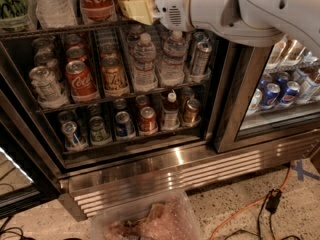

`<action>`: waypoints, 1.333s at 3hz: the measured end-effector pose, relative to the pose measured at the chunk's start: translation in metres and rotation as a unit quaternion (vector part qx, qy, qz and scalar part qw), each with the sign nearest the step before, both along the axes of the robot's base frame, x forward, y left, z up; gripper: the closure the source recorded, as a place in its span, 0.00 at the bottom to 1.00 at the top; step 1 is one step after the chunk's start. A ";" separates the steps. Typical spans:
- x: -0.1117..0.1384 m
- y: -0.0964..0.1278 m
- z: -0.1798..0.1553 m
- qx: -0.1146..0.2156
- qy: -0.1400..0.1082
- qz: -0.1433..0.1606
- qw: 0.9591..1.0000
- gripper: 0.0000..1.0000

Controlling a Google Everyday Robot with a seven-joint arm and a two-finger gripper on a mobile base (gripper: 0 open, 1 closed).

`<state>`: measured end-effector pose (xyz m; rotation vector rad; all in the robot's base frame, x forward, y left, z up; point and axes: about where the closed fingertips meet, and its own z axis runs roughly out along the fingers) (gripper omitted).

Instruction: Pick orange can from top shelf of fridge

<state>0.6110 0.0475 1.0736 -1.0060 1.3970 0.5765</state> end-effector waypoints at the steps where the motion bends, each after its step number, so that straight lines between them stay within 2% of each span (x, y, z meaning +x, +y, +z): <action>1: -0.019 -0.011 -0.001 -0.025 0.020 0.011 0.999 1.00; 2: -0.029 -0.019 -0.005 -0.038 0.036 0.018 0.998 1.00; 4: -0.045 -0.021 -0.023 -0.043 0.074 0.059 0.995 1.00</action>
Offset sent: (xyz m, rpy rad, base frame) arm -0.0374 -0.0335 -0.0132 -0.1035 0.1140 0.0453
